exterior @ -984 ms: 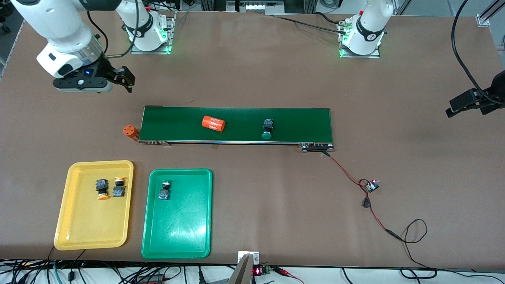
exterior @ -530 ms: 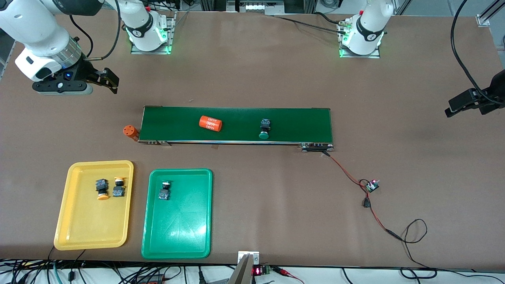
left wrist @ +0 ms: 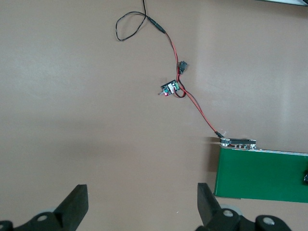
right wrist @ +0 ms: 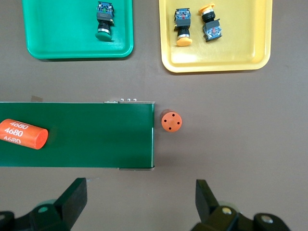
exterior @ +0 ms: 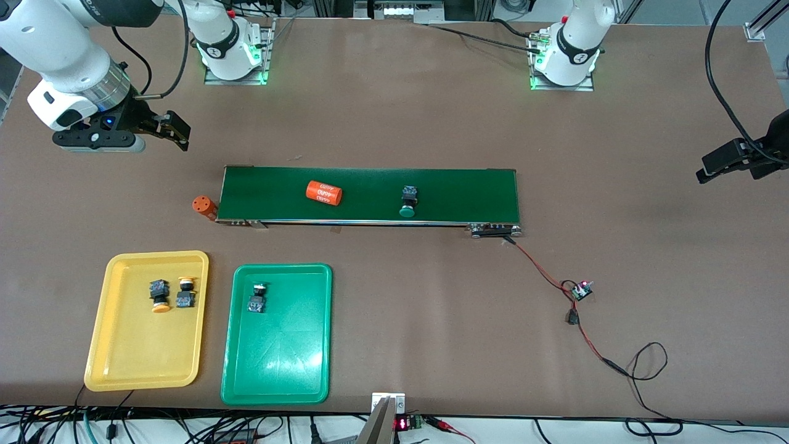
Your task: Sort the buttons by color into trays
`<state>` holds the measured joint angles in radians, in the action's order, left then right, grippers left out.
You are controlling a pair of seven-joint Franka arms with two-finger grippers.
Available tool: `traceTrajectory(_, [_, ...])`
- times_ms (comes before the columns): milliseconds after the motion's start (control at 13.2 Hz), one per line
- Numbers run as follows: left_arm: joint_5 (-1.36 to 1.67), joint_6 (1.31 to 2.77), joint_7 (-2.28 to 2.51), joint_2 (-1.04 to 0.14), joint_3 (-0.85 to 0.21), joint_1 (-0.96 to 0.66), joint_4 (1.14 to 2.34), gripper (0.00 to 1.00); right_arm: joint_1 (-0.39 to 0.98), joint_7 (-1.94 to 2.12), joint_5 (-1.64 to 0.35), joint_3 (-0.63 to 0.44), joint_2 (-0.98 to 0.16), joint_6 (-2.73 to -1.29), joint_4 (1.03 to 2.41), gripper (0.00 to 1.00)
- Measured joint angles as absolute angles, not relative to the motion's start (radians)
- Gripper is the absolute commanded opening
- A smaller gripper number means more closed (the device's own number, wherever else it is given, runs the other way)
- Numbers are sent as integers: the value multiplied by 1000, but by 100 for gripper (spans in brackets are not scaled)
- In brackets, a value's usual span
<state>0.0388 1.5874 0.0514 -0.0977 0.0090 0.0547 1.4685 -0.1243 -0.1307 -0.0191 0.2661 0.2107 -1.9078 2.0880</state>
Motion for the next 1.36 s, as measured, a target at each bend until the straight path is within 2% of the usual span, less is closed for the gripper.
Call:
traceTrajectory(1136, [39,1584,30,-98,11,55,1469,100,-125,-141,-42,270,186,-1909,2077,100])
traceTrajectory(1363, [39,1584,36,-98,10,55,1469,100,-124,-140,-17,273,172,-1901,2035,100])
